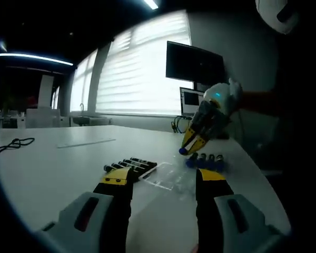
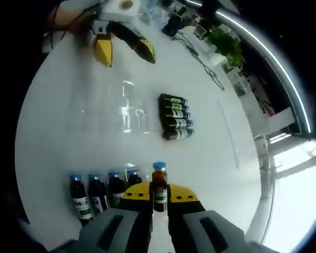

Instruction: Grip medicine bottles put into box

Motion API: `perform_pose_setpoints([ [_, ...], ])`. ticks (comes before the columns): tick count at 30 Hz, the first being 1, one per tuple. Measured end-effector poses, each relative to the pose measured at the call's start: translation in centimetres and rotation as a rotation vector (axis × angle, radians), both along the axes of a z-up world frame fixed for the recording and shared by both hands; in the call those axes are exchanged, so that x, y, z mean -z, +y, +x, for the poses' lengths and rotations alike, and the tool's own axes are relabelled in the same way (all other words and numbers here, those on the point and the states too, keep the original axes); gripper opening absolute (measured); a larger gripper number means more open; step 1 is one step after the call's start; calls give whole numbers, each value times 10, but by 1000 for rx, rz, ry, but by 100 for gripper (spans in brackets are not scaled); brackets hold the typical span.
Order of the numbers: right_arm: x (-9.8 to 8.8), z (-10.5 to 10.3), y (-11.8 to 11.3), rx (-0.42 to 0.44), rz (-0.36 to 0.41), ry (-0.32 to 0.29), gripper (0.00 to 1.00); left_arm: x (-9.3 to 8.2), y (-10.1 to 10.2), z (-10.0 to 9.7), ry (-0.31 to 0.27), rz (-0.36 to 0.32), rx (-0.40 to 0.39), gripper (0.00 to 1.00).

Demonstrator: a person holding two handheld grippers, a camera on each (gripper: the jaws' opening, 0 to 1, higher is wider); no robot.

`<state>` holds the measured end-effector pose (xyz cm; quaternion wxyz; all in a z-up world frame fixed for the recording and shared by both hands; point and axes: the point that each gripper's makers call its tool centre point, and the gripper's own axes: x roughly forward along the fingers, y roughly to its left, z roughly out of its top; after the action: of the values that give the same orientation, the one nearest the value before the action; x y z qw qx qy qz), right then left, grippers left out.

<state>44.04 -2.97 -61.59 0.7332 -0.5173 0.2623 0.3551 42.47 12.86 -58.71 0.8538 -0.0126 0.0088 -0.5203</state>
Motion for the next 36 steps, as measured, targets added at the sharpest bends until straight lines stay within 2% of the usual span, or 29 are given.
perform_pose_setpoints([
  [13, -1, -2, -2, 4, 7, 13, 7, 1, 0, 0, -1, 2, -2, 40],
  [16, 1, -1, -4, 5, -8, 8, 3, 0, -1, 0, -1, 2, -1, 40],
  [20, 1, -1, -4, 4, -10, 10, 3, 0, 0, 0, -3, 5, -3, 40],
  [26, -8, 4, -6, 30, 22, -8, 2, 1, 0, 0, -3, 6, -5, 40],
  [28, -11, 8, -10, 145, 130, 10, 1, 1, 0, 0, -3, 6, -5, 40],
  [30, -15, 13, -11, 303, 312, 64, 2, 1, 0, 0, -3, 6, -4, 40],
  [32, -19, 20, -19, 428, 443, 89, 2, 1, 0, 0, -3, 5, -4, 40],
  [36, -22, 25, -33, 577, 579, 41, 2, 0, 0, 0, -3, 4, -6, 40],
])
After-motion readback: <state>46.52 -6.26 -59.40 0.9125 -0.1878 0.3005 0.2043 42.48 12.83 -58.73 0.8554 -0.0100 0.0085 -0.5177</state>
